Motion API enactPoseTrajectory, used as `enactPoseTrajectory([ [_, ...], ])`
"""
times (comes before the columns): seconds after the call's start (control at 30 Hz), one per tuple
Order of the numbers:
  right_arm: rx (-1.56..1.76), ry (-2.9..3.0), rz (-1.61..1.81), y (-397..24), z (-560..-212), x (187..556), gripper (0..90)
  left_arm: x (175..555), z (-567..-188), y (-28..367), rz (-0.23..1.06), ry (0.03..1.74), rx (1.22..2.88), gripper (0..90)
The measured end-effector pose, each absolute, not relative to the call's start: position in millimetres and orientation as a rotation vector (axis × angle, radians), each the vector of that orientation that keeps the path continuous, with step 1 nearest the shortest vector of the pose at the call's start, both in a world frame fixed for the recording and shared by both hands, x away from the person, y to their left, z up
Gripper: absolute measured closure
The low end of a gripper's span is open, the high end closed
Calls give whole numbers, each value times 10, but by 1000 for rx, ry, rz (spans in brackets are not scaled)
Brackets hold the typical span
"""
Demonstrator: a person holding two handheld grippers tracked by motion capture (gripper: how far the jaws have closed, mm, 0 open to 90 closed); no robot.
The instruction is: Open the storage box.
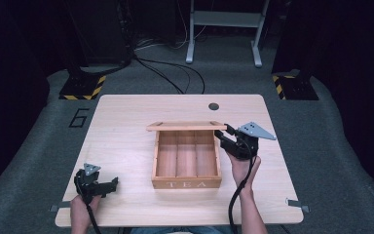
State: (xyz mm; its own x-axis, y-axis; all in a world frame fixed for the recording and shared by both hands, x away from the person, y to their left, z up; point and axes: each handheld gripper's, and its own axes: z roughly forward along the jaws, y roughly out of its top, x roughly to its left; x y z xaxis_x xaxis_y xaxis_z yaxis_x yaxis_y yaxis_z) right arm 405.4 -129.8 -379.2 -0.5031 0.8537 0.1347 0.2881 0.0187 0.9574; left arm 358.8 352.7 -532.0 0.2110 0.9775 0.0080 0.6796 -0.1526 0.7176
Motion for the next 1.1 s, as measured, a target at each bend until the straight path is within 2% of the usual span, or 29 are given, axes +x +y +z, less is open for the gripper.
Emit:
enactPoseTrajectory([
  [0.6, 1167, 1822, 1506, -1300, -3614, 4275, 580, 3588, -5320, 3527, 658, 1531, 1905, 0],
  [1.1, 1168, 1826, 1512, -1308, -3590, 4322, 580, 3588, -5321, 3526, 659, 1532, 1902, 0],
])
